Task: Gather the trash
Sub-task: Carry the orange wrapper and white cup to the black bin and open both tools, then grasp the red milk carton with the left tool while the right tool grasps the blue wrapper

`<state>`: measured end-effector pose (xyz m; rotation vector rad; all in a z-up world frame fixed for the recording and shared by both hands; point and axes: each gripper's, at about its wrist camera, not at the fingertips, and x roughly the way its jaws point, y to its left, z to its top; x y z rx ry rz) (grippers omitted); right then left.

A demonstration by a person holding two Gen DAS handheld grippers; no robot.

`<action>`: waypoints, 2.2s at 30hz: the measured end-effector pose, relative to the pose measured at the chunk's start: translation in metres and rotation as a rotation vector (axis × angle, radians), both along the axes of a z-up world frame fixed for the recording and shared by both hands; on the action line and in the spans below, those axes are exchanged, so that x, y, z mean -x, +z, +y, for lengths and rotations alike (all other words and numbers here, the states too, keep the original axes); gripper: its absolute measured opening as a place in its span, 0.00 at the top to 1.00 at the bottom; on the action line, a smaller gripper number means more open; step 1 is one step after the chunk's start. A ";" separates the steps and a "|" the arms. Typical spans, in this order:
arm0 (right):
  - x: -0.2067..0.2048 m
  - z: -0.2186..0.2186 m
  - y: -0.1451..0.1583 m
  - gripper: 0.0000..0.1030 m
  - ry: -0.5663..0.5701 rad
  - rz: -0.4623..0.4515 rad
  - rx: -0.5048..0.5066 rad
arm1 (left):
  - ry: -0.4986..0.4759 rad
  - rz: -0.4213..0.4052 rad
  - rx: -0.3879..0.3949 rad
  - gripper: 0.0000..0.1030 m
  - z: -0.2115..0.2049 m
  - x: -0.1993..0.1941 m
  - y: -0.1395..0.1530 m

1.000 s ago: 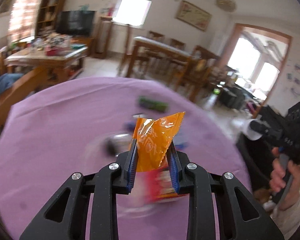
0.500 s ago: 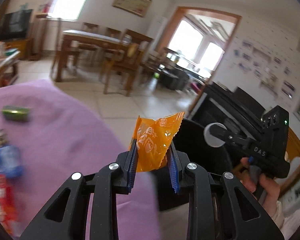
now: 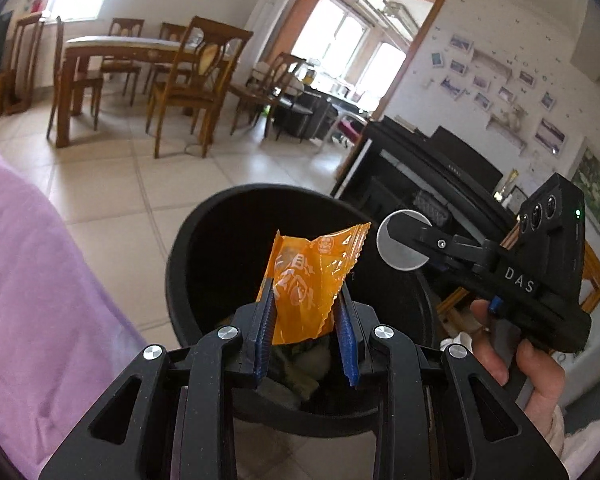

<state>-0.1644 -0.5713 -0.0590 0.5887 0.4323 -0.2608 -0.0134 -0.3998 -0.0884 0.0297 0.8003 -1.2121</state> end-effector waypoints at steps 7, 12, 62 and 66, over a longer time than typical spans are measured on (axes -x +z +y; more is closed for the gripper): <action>0.003 -0.013 -0.018 0.52 -0.014 0.024 -0.036 | -0.015 -0.019 -0.039 0.72 -0.020 0.009 -0.007; 0.007 -0.021 -0.024 0.49 -0.022 0.036 -0.045 | -0.036 -0.026 -0.071 0.65 -0.025 0.013 -0.011; -0.199 0.254 0.019 0.27 0.662 0.210 0.168 | 0.636 -0.033 -0.317 0.20 0.344 -0.089 0.024; -0.234 0.285 0.001 0.36 0.723 0.283 0.154 | 0.587 0.038 -0.322 0.48 0.347 -0.099 0.014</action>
